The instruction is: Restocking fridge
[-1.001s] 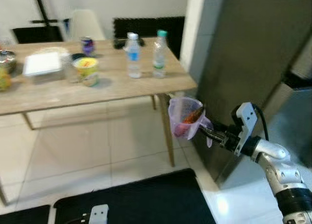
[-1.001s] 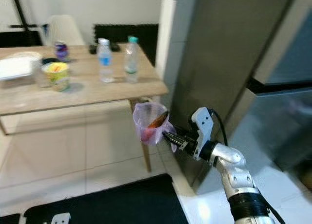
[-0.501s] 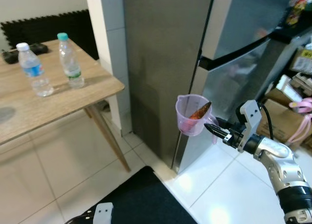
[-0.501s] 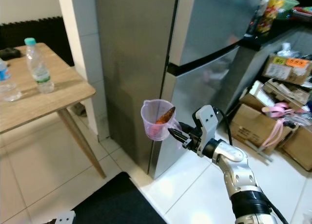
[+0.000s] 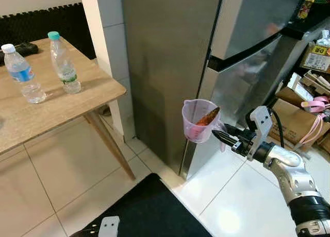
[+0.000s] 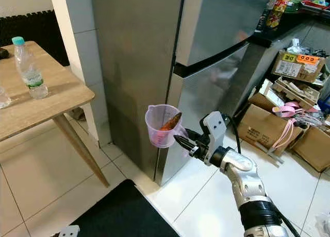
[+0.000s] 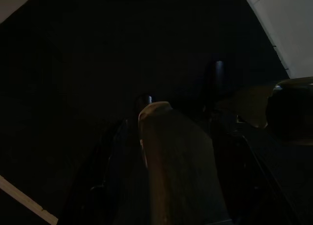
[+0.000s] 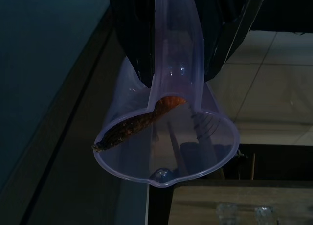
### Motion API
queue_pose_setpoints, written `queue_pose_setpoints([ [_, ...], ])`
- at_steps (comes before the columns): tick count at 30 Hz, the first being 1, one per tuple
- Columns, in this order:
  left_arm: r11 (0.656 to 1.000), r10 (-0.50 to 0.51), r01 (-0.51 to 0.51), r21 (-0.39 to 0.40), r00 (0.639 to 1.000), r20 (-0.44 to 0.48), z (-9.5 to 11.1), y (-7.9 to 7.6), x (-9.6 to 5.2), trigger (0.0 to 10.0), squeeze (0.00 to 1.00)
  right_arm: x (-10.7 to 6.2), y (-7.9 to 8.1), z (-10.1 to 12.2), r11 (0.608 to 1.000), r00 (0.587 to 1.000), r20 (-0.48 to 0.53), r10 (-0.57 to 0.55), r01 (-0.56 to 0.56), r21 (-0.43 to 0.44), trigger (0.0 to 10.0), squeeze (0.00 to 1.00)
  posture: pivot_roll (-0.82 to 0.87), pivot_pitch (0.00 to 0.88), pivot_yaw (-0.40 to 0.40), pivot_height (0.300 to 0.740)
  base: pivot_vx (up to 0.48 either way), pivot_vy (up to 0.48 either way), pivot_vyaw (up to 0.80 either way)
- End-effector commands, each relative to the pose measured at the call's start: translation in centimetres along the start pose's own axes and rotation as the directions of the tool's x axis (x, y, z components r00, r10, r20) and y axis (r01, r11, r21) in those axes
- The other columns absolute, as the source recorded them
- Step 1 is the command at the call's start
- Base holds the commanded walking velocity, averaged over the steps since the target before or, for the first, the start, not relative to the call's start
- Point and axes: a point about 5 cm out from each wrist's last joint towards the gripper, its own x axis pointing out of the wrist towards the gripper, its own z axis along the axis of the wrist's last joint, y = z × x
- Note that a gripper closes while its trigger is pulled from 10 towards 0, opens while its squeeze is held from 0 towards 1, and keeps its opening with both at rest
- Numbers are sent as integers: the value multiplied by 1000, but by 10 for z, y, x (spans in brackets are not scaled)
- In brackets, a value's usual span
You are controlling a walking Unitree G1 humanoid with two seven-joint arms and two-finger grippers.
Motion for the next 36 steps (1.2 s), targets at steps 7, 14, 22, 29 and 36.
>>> queue_pose_setpoints([
  [7, 1000, -14, 13, -10, 999, -30, -7, -3, 0, 10000, 0, 13, 21, -6, 998, 998, 29, 58, -59, 24, 10000, 0, -10, 0, -50, 740, 0, -343, 0],
  [14, 1000, -15, 15, -12, 999, -29, -6, -3, 0, 10000, 0, 15, 23, -6, 997, 997, 39, 66, -67, 31, 10000, 0, -11, 0, -48, 740, 0, -347, 0],
  [22, 1000, -17, 16, -12, 999, -30, -7, -2, -1, 10000, 0, 16, 23, -6, 998, 997, 36, 62, -63, 26, 10000, 0, -14, 0, -47, 740, 0, -347, 0],
  [29, 1000, -11, 10, -12, 1000, -28, -6, -1, -1, 10000, 0, 16, 24, -7, 997, 997, 30, 70, -70, 22, 10000, 0, -16, 0, -45, 740, 0, -340, 0],
  [36, 1000, 9, -9, -28, 1000, -19, -5, 0, -1, 10000, 0, 18, 26, -7, 997, 996, 29, 80, -80, 16, 10000, 0, -20, 0, -45, 740, 0, 0, 0],
])
